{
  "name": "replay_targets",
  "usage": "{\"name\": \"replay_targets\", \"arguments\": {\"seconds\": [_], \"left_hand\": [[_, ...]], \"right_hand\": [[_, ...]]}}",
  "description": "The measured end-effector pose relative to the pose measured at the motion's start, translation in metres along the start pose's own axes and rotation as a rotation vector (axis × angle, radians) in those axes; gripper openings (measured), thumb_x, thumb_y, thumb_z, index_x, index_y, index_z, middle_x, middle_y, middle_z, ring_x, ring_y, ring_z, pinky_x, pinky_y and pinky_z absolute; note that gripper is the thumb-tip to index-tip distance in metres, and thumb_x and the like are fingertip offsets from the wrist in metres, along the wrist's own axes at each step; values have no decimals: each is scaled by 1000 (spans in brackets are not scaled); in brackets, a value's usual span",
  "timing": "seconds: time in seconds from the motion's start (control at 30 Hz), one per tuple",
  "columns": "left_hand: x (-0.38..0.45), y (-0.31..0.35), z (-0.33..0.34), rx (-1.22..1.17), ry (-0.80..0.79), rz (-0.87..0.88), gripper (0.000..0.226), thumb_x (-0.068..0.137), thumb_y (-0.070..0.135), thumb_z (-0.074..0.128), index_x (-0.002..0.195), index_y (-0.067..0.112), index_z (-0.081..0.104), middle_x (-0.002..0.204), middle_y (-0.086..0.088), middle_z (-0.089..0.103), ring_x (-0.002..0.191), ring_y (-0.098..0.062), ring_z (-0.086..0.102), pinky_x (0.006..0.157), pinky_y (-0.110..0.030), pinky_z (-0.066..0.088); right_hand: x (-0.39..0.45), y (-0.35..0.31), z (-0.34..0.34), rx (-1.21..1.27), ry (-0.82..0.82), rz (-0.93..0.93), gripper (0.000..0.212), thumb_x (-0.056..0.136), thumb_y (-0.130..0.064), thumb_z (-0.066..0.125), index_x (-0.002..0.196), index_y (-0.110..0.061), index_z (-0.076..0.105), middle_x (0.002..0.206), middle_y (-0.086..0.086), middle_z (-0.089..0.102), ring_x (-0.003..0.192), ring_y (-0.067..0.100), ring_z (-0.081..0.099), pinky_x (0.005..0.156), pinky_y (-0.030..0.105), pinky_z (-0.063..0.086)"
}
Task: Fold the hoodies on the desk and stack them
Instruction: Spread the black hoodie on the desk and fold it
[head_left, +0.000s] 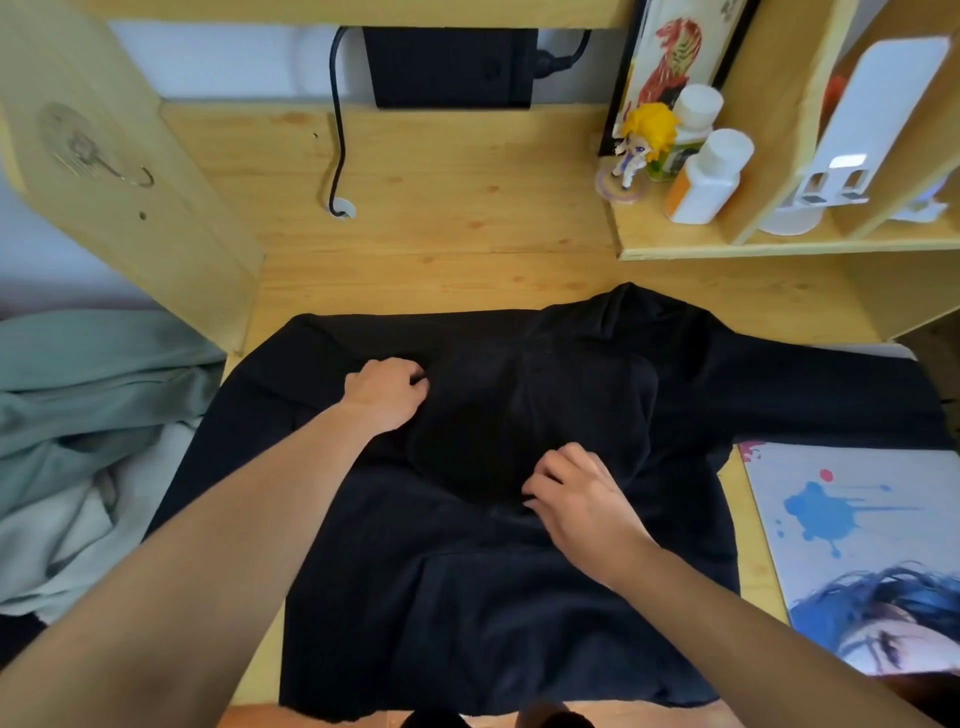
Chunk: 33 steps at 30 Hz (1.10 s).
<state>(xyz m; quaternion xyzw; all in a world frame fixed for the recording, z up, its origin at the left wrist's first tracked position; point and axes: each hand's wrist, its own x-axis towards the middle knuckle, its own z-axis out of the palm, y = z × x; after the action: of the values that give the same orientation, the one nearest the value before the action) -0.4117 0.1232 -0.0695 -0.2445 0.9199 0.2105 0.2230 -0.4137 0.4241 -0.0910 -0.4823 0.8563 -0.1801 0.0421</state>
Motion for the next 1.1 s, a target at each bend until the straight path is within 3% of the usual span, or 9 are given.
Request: {"name": "replay_targets", "arguments": {"seconds": [0.07, 0.13, 0.27, 0.33, 0.5, 0.63, 0.8, 0.93, 1.1], "left_hand": [[2, -1, -1, -24, 116, -49, 31, 106, 28, 42, 101, 21, 72, 100, -4, 70, 104, -33, 65, 93, -48, 50], [5, -7, -3, -250, 270, -207, 31, 106, 22, 42, 113, 17, 72, 108, -9, 70, 101, -34, 66, 91, -47, 55], [8, -11, -3, -899, 216, -332, 29, 107, 29, 47, 90, 27, 69, 96, 1, 66, 85, -16, 60, 82, -33, 50], [8, -11, -9, -1086, 184, -350, 28, 107, 30, 48, 104, 21, 75, 108, 0, 71, 101, -18, 64, 95, -37, 52], [12, -1, -21, -989, -17, -332, 54, 105, 48, 49, 148, 14, 51, 148, -3, 53, 139, -29, 46, 112, -41, 37], [18, 0, -13, -775, 15, -297, 31, 101, 42, 61, 105, 13, 71, 104, 4, 66, 117, -29, 60, 90, -35, 43], [31, -3, -8, -869, 54, -332, 28, 99, 45, 62, 102, 17, 65, 100, 5, 63, 103, -21, 56, 91, -35, 42], [42, -6, -14, -851, 57, -260, 24, 92, 22, 76, 114, 14, 71, 112, 2, 72, 108, -20, 65, 94, -34, 49], [70, 8, -36, -745, 487, -167, 42, 96, 18, 69, 135, 18, 54, 120, -2, 62, 117, -28, 61, 97, -40, 51]], "right_hand": [[-6, -2, -2, 10, 28, -69, 12, 98, -25, 62, 99, -20, 72, 101, -7, 56, 101, 16, 50, 93, 29, 44], [-14, 2, -3, -11, -10, -93, 15, 100, -26, 58, 101, -21, 72, 106, -7, 55, 108, 15, 49, 99, 28, 42], [-25, 14, 3, -5, -127, 18, 23, 100, -33, 53, 110, -27, 72, 118, -8, 54, 113, 12, 48, 101, 32, 46], [-24, 11, 2, 8, -219, 31, 31, 102, -41, 45, 117, -30, 70, 123, -10, 53, 115, 10, 48, 105, 33, 44], [-8, 19, -14, 162, -172, 113, 37, 102, -41, 46, 128, -20, 62, 127, -8, 59, 117, 10, 55, 106, 27, 43], [51, 74, -35, -21, 379, 537, 23, 98, -22, 55, 112, -8, 67, 112, 9, 62, 103, 30, 54, 89, 45, 49], [139, 123, -44, 354, -117, 1174, 63, 88, -63, 51, 124, -12, 63, 124, 11, 63, 116, 36, 56, 103, 49, 45], [154, 124, -41, 592, -121, 1168, 63, 92, -33, 70, 146, -7, 46, 140, 13, 54, 127, 35, 53, 98, 37, 45], [173, 130, -45, 681, 352, 1071, 38, 98, -26, 63, 131, -10, 55, 123, 8, 60, 121, 31, 57, 92, 36, 48]]}}
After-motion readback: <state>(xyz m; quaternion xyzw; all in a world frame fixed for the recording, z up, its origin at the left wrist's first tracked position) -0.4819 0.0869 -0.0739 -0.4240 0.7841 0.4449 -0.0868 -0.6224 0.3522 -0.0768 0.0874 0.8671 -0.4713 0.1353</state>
